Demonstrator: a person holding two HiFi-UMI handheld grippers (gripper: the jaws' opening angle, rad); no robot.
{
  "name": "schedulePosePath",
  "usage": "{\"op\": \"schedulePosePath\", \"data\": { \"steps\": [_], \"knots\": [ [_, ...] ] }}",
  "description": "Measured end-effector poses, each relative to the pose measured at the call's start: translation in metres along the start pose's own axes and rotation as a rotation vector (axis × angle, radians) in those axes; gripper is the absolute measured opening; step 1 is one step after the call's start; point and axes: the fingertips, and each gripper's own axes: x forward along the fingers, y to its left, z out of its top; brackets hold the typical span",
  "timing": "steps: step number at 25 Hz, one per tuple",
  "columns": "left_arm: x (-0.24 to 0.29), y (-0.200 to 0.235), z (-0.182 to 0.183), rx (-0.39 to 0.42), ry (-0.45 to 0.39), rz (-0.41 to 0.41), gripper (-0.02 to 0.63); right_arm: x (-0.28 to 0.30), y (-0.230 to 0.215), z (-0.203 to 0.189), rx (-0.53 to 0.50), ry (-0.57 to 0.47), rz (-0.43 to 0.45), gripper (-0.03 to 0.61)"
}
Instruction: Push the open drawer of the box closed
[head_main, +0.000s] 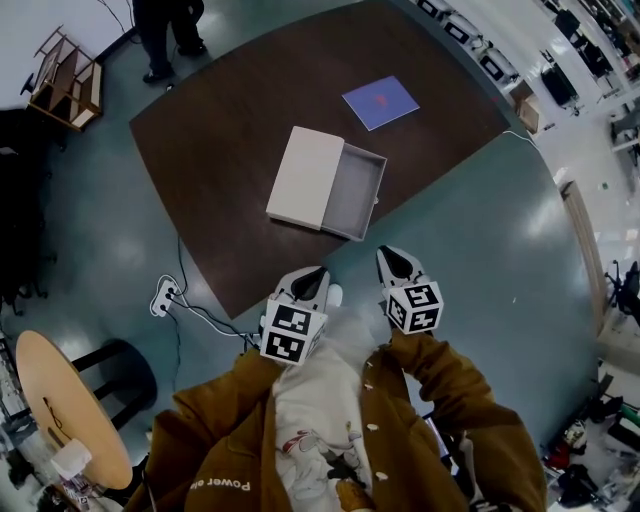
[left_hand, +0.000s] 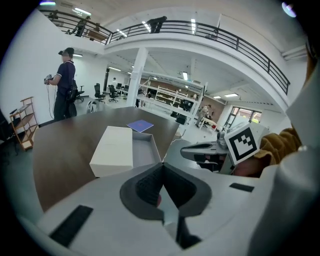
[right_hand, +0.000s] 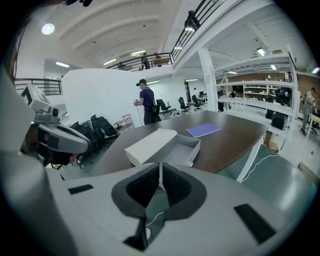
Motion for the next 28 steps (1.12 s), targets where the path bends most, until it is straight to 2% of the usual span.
{"op": "schedulePosePath", "data": {
  "steps": [6,14,20,25,28],
  "knots": [
    [0.025,-0.003,-0.005,-0.008,0.037,0.022,0.006,0.019,-0.017,-0.001,-0.040,0.039,-0.007,0.057],
    [0.053,-0.010,-0.015,-0.043,0.095,0.017,0.006,0.038,-0.037,0.000,-0.126,0.087,-0.001,0.069],
    [0.067,-0.005,-0.020,-0.085,0.120,0.025,0.006,0.056,-0.050,0.001,-0.255,0.136,0.013,0.095],
    [0.077,0.002,-0.021,-0.113,0.116,0.044,0.007,0.079,-0.060,-0.003,-0.398,0.201,0.048,0.109],
    [0.081,0.003,-0.023,-0.119,0.121,0.043,0.008,0.093,-0.070,-0.009,-0.450,0.245,0.076,0.115]
  ]
}}
